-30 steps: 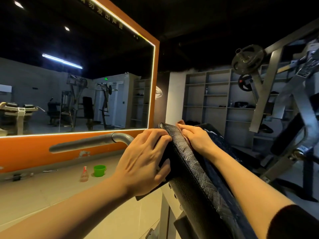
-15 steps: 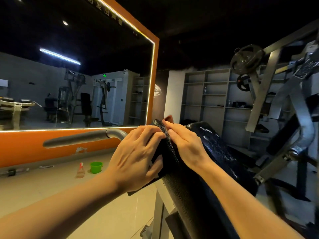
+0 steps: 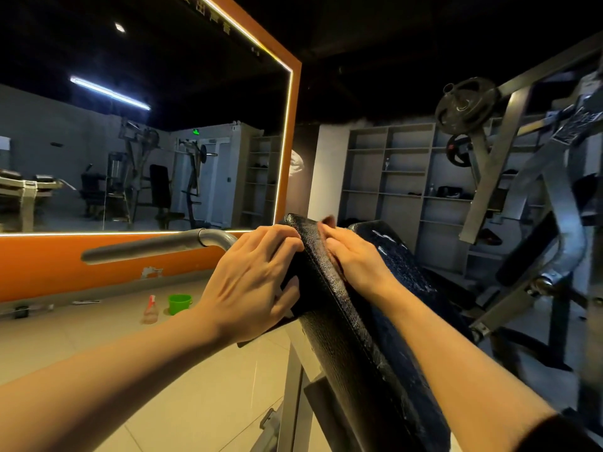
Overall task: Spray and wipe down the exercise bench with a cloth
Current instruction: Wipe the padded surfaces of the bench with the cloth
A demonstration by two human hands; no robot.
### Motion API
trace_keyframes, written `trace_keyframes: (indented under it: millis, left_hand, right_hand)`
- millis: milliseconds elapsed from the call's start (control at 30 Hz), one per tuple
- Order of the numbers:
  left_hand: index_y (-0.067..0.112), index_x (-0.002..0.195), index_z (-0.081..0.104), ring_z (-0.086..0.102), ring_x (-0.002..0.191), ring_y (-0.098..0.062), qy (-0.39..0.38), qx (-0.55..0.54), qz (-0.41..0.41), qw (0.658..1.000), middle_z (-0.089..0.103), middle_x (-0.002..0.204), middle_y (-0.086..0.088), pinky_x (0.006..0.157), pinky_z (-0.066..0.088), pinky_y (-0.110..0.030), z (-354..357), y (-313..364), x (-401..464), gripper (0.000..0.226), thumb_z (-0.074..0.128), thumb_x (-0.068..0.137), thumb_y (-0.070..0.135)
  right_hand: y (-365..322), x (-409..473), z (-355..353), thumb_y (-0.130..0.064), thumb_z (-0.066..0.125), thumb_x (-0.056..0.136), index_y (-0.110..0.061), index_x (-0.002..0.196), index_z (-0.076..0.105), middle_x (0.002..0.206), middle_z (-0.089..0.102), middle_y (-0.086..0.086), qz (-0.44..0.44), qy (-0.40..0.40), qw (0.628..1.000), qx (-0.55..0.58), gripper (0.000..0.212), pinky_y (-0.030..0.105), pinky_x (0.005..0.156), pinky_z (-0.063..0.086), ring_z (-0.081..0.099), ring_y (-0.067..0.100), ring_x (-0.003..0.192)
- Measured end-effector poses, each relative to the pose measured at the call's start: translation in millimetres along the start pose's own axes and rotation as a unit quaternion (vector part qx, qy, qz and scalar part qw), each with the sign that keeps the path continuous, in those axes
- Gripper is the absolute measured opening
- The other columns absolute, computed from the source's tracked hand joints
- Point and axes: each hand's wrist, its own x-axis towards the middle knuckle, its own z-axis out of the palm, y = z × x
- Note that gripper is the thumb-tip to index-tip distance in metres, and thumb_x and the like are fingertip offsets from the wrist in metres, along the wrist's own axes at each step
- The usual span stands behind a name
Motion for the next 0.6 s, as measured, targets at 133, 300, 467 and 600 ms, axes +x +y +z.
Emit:
trace_keyframes:
  millis: [133,300,467,600]
  left_hand:
    - [0.013,0.114,0.056,0.048,0.102,-0.019,0.0,-0.006,-0.008,1.0,0.054,0.12,-0.007,0.088,0.038,-0.029,0.4,2.0,-2.2,0.039,0.044,0.087,0.039]
    - [0.013,0.117,0.055,0.05,0.106,-0.019,-0.013,-0.01,-0.017,1.0,0.055,0.123,-0.006,0.093,0.038,-0.031,-0.3,5.4,-4.7,0.042,0.042,0.088,0.041]
    - [0.011,0.116,0.057,0.054,0.106,-0.022,-0.007,-0.008,-0.024,1.0,0.058,0.122,-0.008,0.097,0.035,-0.032,-2.2,9.4,-7.3,0.043,0.042,0.088,0.04]
    - [0.01,0.119,0.057,0.054,0.11,-0.024,-0.022,0.001,-0.02,1.0,0.058,0.125,-0.01,0.101,0.035,-0.035,-2.9,10.1,-5.8,0.046,0.042,0.088,0.04]
  right_hand:
    - [-15.5,-7.1,9.1,-0.023,0.038,0.104,-0.012,0.126,0.06,0.126,0.059,0.002,0.003,0.024,1.0,0.017,0.033,0.033,0.102,0.037,0.052,0.014,0.114]
    - [2.4,-20.2,0.8,-0.021,0.038,0.105,-0.018,0.138,0.051,0.128,0.05,-0.015,-0.023,-0.01,0.999,0.024,0.036,0.012,0.101,0.028,0.045,-0.004,0.119]
    - [-1.8,-23.5,8.8,-0.02,0.041,0.104,-0.012,0.127,0.059,0.123,0.06,0.001,0.011,0.026,0.999,0.029,0.031,0.028,0.099,0.037,0.053,0.012,0.114]
    - [0.0,-39.1,1.4,-0.018,0.04,0.104,-0.015,0.136,0.054,0.122,0.058,-0.007,-0.002,-0.011,0.997,0.073,0.035,0.017,0.095,0.035,0.05,-0.001,0.107]
